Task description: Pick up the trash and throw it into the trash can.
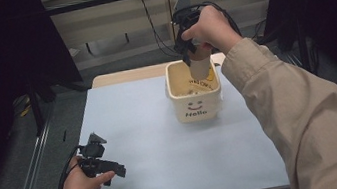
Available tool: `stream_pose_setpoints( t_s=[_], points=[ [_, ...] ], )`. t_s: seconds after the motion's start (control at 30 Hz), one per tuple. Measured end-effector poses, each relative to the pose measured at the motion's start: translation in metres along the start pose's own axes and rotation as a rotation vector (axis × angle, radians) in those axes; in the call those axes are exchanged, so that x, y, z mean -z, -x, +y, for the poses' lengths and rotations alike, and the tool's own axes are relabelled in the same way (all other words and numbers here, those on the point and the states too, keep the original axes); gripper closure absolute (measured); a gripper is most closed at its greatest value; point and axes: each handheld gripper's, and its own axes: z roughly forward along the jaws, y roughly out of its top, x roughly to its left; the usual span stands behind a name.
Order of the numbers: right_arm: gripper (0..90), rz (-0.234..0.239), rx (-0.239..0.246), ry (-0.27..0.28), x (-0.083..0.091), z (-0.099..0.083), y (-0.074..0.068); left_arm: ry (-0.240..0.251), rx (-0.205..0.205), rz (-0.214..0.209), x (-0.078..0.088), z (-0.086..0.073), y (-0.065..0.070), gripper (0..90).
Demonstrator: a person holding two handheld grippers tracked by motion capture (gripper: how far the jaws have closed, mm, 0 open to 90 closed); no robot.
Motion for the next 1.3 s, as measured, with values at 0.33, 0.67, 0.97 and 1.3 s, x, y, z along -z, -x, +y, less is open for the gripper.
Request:
stream_pose_setpoints(
  t_s=[0.33,0.67,0.97,1.3],
  points=[
    [21.1,0.010,-0.008,-0.020,-0.026,-0.001,0.004,0.004,0.004,-0.001,0.001,0.000,0.001,3.0],
    [19.1,0.017,-0.016,-0.002,-0.024,-0.002,0.007,0.000,-0.028,0.014,0.001,0.001,0.001,3.1],
    [10.0,0.021,-0.025,-0.004,-0.021,-0.002,0.008,-0.003,-0.025,0.012,0.003,0.001,0.001,3.0],
    [9.1,0.024,-0.034,0.008,-0.004,-0.009,0.012,0.002,-0.019,0.009,0.004,0.000,0.002,3.0]
  ],
)
